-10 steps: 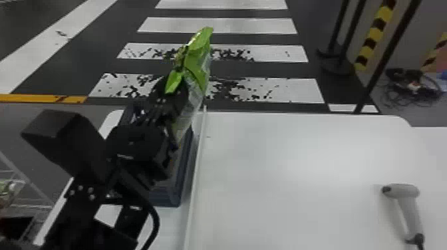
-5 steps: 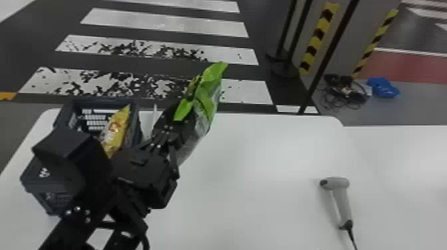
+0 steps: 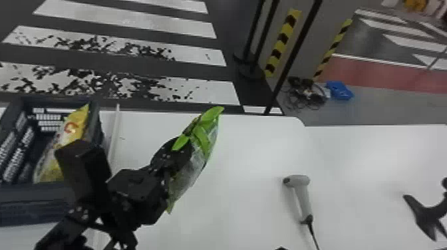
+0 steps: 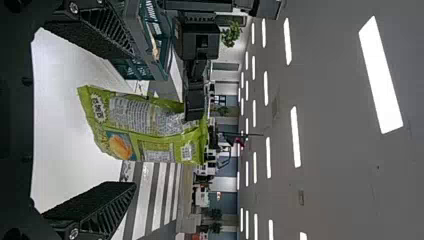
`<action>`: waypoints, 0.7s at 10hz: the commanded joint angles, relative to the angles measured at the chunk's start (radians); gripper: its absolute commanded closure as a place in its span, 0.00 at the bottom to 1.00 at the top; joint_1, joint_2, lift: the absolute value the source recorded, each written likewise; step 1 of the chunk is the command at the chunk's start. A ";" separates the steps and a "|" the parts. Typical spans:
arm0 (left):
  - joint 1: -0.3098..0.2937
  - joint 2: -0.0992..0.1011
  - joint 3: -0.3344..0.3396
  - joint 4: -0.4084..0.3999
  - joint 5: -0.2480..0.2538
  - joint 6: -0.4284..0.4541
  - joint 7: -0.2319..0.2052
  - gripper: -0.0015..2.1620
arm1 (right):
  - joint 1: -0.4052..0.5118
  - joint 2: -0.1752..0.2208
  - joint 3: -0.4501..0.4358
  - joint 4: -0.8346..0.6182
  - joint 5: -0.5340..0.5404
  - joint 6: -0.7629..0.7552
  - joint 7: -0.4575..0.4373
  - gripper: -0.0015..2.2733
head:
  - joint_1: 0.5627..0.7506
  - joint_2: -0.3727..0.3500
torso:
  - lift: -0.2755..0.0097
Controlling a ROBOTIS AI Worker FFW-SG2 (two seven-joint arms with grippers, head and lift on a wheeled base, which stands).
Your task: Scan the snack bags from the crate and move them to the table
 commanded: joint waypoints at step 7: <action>-0.064 -0.048 0.053 0.174 0.275 0.140 -0.126 0.91 | -0.008 -0.003 0.000 0.008 0.000 -0.004 0.000 0.04 | 0.70 0.03 | 0.63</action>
